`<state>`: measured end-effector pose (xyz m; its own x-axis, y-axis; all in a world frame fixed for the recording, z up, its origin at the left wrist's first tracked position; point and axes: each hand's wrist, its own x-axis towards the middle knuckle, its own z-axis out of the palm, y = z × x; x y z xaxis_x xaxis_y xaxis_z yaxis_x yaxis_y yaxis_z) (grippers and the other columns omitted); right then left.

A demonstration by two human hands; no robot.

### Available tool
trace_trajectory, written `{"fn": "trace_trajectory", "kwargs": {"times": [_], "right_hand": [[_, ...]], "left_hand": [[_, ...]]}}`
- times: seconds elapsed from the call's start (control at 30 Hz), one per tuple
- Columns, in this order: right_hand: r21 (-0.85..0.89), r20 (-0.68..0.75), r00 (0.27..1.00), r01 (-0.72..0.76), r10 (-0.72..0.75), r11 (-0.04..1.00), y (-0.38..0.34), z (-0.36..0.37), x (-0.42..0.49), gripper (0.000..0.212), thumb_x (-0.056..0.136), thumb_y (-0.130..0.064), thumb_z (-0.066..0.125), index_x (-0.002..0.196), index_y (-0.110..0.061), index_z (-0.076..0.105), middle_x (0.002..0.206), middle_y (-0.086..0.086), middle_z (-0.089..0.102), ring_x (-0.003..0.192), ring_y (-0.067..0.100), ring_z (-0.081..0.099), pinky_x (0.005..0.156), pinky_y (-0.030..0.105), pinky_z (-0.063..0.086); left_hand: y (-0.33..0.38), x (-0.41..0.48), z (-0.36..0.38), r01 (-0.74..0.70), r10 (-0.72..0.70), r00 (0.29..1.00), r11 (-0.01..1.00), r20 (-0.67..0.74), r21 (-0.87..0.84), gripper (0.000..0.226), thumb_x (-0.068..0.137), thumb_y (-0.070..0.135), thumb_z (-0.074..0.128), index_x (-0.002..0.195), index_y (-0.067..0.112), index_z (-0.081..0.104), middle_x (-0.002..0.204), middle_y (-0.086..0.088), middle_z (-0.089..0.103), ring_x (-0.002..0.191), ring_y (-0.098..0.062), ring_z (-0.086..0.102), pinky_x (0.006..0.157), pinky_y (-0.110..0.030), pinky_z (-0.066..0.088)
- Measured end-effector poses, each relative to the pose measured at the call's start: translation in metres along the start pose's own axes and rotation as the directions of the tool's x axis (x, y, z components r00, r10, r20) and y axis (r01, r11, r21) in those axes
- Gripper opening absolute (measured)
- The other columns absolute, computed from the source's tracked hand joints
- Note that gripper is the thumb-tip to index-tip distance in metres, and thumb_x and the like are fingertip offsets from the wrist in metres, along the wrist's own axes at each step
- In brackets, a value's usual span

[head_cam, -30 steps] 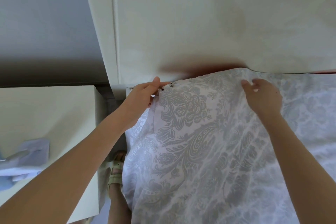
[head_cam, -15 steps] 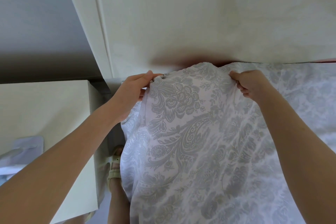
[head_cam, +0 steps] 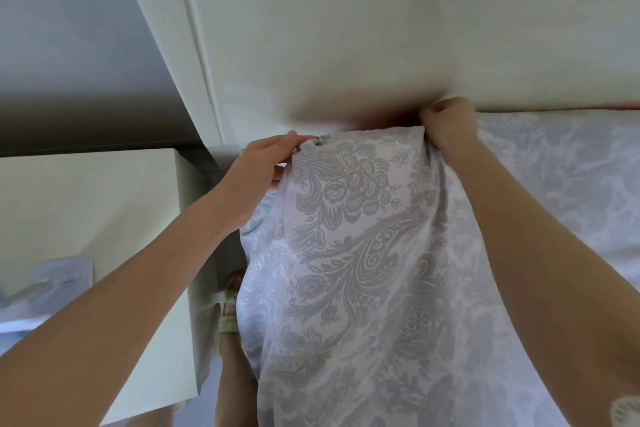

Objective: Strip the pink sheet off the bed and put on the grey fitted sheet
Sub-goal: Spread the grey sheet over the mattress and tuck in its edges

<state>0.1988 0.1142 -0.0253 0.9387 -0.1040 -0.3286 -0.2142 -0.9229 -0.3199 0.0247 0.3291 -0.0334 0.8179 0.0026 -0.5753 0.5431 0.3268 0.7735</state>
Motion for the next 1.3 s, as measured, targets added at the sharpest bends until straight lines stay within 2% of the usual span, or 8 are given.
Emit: {"fn": "trace_trajectory", "kwargs": {"times": [0.17,0.33,0.47,0.67,0.8,0.97,1.13,1.3], "right_hand": [[-0.096,0.134,0.969,0.222,-0.208,0.97,-0.029,-0.035,-0.036,0.032,0.09,-0.04,0.057,0.079,-0.012,0.069,0.085,0.011,0.071,0.088,0.028,0.065,0.085,0.037,0.051],[0.224,0.477,0.738,0.422,-0.476,0.878,-0.071,-0.055,-0.101,0.03,0.09,-0.046,0.052,0.104,-0.028,0.071,0.097,-0.017,0.07,0.088,-0.008,0.063,0.062,0.005,0.045],[0.043,0.736,0.534,0.576,-0.415,0.817,-0.08,-0.018,-0.097,0.051,0.093,-0.051,0.038,0.116,-0.013,0.065,0.114,0.006,0.067,0.109,0.02,0.06,0.097,0.038,0.043],[0.062,0.805,0.501,0.463,-0.319,0.884,-0.088,0.01,-0.08,0.048,0.091,-0.057,0.044,0.111,-0.02,0.067,0.111,-0.003,0.069,0.107,0.015,0.063,0.102,0.043,0.043],[0.097,0.56,0.605,0.631,-0.566,0.77,-0.09,0.013,-0.085,0.035,0.092,-0.029,0.059,0.127,-0.024,0.059,0.129,-0.008,0.058,0.121,0.006,0.051,0.107,0.027,0.037],[0.142,0.829,0.414,0.495,-0.376,0.857,-0.103,0.005,-0.088,0.035,0.095,-0.025,0.054,0.13,-0.03,0.055,0.127,-0.017,0.056,0.114,-0.006,0.05,0.104,0.015,0.033],[0.219,0.842,0.426,0.288,-0.33,0.932,-0.097,-0.003,-0.088,0.029,0.096,-0.019,0.051,0.118,-0.034,0.063,0.116,-0.017,0.066,0.104,-0.005,0.06,0.087,0.011,0.044],[0.29,0.874,0.371,0.116,-0.313,0.95,-0.104,0.001,-0.091,0.034,0.097,-0.024,0.044,0.128,-0.027,0.058,0.124,-0.01,0.064,0.115,0.008,0.059,0.101,0.027,0.042]], "left_hand": [[-0.002,-0.001,-0.002,-0.005,0.005,1.0,1.0,-0.029,0.001,0.035,0.102,0.03,0.034,0.105,0.02,0.067,0.085,0.007,0.069,0.07,-0.003,0.063,0.064,-0.014,0.049],[-0.003,-0.002,0.002,0.003,-0.006,0.996,0.999,-0.086,-0.04,0.03,0.099,0.028,0.044,0.074,0.014,0.051,0.058,0.009,0.052,0.05,-0.003,0.046,0.052,-0.016,0.038],[-0.008,0.0,0.005,-0.028,0.032,0.982,0.999,-0.187,0.024,0.033,0.097,0.021,0.05,0.067,0.017,0.036,0.058,0.006,0.039,0.052,-0.006,0.035,0.05,-0.02,0.03],[-0.012,0.004,0.009,0.016,0.001,0.946,0.999,-0.325,0.05,0.019,0.097,0.023,0.049,0.08,0.017,0.043,0.072,0.002,0.05,0.067,-0.01,0.046,0.064,-0.025,0.039],[-0.01,0.004,0.006,0.103,-0.144,0.951,0.982,-0.273,-0.159,0.03,0.088,0.022,0.066,0.109,0.015,0.046,0.089,-0.007,0.062,0.074,-0.015,0.058,0.071,-0.033,0.05],[-0.013,0.001,0.007,0.142,-0.181,0.968,0.966,-0.175,-0.218,0.047,0.081,0.028,0.072,0.116,0.006,0.05,0.092,-0.006,0.065,0.081,-0.016,0.062,0.082,-0.033,0.052],[-0.017,0.001,0.009,0.132,-0.17,0.976,0.96,-0.139,-0.248,0.069,0.072,0.036,0.079,0.12,-0.002,0.048,0.091,-0.009,0.064,0.081,-0.019,0.06,0.078,-0.034,0.049],[-0.018,0.001,0.015,0.106,-0.146,0.982,0.952,-0.123,-0.287,0.037,0.083,0.033,0.07,0.098,0.0,0.061,0.092,-0.008,0.065,0.083,-0.018,0.064,0.085,-0.035,0.053]]}}
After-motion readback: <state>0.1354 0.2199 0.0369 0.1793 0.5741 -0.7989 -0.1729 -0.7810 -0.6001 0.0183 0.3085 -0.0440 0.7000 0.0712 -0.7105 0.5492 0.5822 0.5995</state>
